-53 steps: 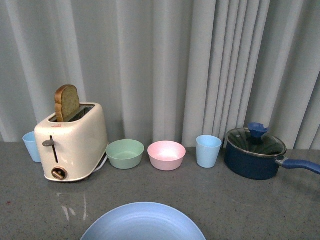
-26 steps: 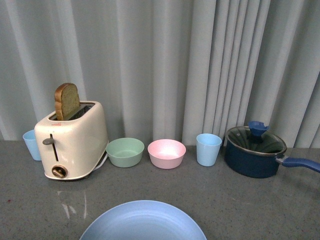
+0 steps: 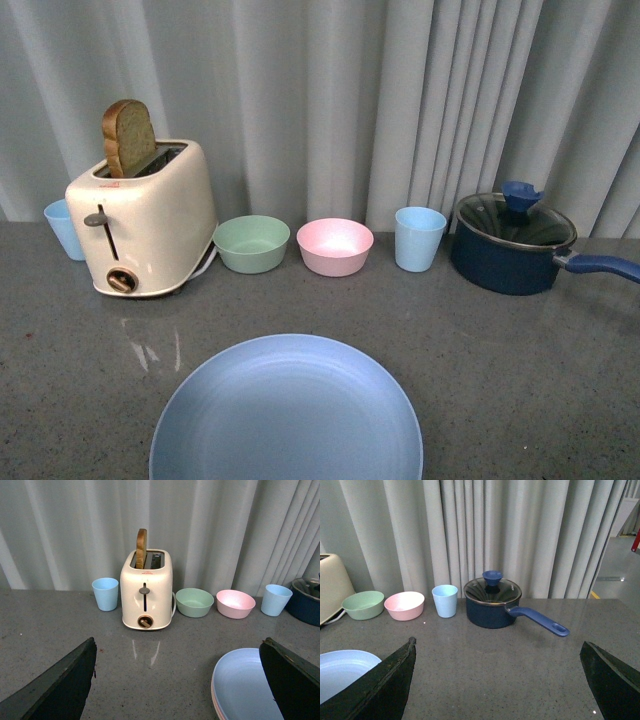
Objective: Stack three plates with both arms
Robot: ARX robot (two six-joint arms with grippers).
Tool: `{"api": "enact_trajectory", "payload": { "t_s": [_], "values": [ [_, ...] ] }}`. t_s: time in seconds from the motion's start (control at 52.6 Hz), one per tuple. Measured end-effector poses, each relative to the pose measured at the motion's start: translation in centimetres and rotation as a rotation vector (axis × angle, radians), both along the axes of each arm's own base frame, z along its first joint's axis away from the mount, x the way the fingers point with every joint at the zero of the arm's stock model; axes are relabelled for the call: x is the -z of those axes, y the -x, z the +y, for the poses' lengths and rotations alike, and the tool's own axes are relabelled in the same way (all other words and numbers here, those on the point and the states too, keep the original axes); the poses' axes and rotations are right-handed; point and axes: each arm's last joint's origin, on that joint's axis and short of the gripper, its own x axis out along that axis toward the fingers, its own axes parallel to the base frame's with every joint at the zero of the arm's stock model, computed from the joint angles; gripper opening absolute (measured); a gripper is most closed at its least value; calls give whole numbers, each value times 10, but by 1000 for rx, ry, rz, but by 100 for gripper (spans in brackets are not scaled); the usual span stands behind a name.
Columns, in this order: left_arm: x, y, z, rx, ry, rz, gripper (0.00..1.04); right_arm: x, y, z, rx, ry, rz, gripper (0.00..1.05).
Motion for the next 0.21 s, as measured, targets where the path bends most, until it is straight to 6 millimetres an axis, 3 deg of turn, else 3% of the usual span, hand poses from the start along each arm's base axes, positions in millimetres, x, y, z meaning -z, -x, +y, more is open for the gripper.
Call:
{"api": "enact_trajectory", "payload": {
  "t_s": [0.209],
  "values": [
    [0,0,0,0,0,0,98,0,0,0,0,0,0,97]
  ]
}}
